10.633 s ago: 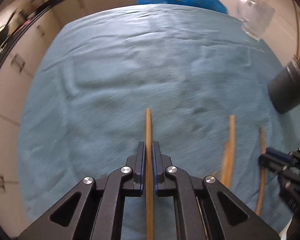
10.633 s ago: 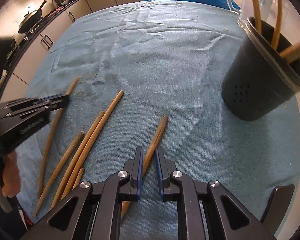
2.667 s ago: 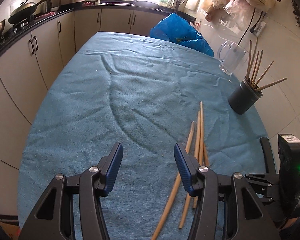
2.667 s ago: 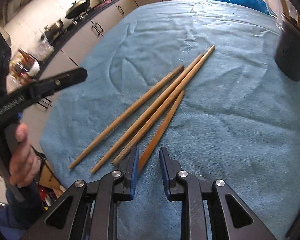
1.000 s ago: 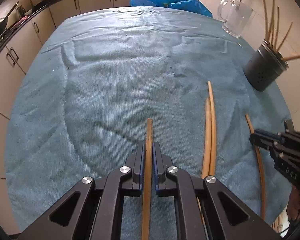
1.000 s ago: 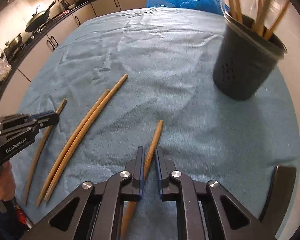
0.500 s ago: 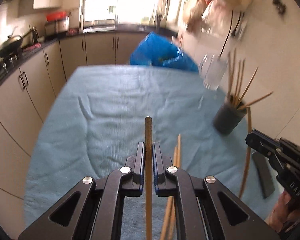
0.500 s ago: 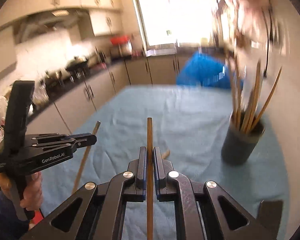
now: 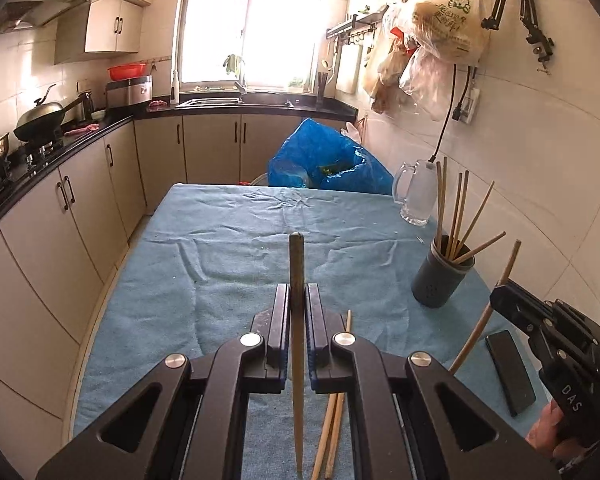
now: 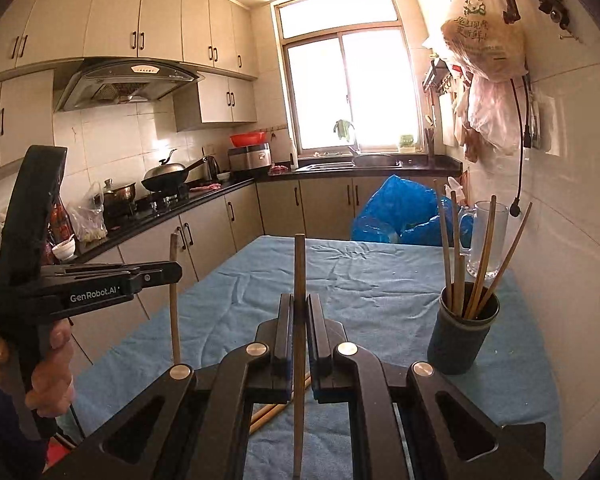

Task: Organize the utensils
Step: 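Hold both chopsticks upright and carry them toward the black cup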

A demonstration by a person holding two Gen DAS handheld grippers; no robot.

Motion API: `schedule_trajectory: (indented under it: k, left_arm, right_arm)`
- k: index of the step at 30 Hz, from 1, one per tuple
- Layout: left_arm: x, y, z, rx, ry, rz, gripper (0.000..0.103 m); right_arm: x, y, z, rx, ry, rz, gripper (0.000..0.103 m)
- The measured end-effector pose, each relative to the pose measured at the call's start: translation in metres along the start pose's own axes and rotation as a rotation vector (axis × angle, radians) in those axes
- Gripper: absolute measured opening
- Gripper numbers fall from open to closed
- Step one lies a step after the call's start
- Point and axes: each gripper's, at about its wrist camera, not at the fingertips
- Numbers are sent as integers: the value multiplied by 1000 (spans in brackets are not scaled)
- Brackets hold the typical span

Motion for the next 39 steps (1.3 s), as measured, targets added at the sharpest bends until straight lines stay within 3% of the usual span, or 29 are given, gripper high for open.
schedule_trajectory:
  k: [10,19,39]
  left_arm:
    - [0,-6,-1,18,1,-23,7]
    - [-1,-4,0,22,12,-24,7]
    - [-2,-3,0,27,10,-22,7]
  right_arm:
    - [1,-6,-3,-11,16,-14,7]
    - [-2,6,-6,-33,27,25,7]
    - [3,19,4,-168,-20,81,7]
Point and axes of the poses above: each gripper's, at about its wrist camera, not at the fingertips, and y roughly the way its jaws point, z to its left, x to its top, and after that the axes turned 3 degrees about -x, right-handed
